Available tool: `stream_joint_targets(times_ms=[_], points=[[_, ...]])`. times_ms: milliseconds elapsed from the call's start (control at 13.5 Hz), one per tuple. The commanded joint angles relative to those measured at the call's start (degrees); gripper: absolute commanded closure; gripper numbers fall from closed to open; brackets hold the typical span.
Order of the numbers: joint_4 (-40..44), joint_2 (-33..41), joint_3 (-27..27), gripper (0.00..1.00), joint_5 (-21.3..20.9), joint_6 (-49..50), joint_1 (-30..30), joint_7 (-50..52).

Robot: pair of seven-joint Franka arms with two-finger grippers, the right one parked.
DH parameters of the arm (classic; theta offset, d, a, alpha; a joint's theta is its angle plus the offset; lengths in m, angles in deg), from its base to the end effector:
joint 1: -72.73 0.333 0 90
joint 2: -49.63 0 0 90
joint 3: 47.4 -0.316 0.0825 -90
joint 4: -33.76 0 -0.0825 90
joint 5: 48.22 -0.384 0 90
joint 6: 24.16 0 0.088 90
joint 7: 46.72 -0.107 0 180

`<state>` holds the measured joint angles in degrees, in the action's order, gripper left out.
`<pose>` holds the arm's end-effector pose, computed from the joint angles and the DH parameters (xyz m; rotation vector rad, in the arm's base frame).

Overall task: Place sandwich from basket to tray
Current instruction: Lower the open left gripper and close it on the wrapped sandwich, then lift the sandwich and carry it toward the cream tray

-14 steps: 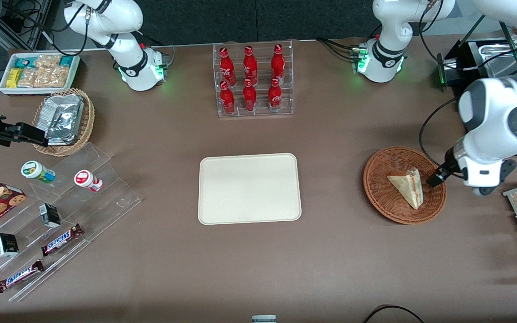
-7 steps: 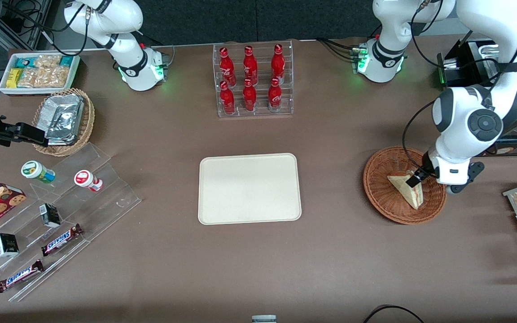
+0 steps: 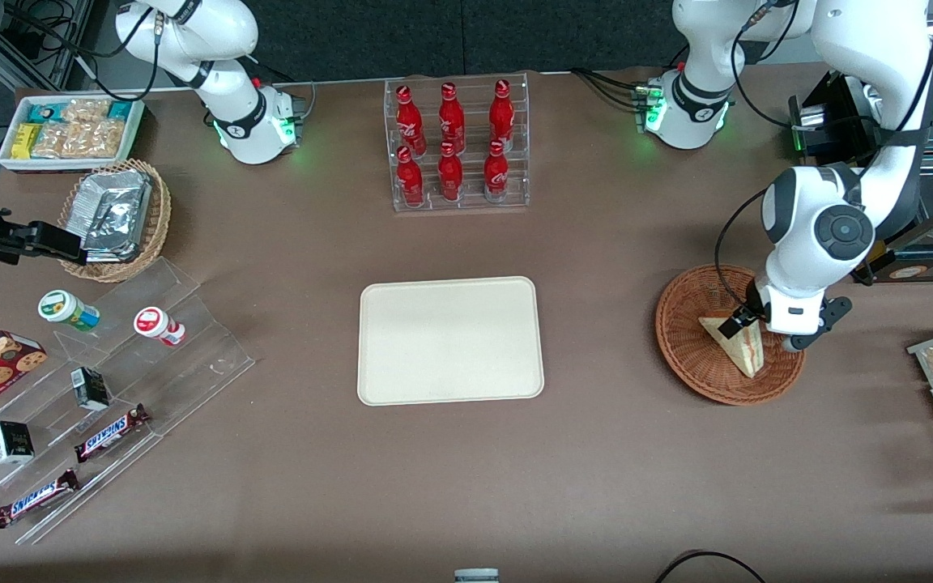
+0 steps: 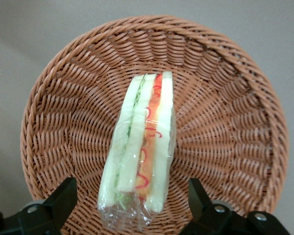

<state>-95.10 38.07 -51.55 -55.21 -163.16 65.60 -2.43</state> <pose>0.5371 -0.0274 0.2738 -2.8977 -0.9388 -0.0224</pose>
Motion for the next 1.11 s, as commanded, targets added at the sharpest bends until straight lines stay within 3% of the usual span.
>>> stream_joint_targets(times_ms=[0,148,222,519,1037], points=[[-0.51,-0.83,-0.25,0.20,-1.53,-1.28,-0.34,1.49],[-0.16,-0.83,-0.25,0.87,-1.53,-1.28,-0.34,2.71],[0.19,-0.83,-0.25,1.00,-1.53,-1.19,-0.34,3.24],[2.64,1.09,-0.08,1.00,-1.53,3.44,-0.43,2.64],[22.66,4.18,10.01,1.00,-1.62,36.38,-0.43,2.55]])
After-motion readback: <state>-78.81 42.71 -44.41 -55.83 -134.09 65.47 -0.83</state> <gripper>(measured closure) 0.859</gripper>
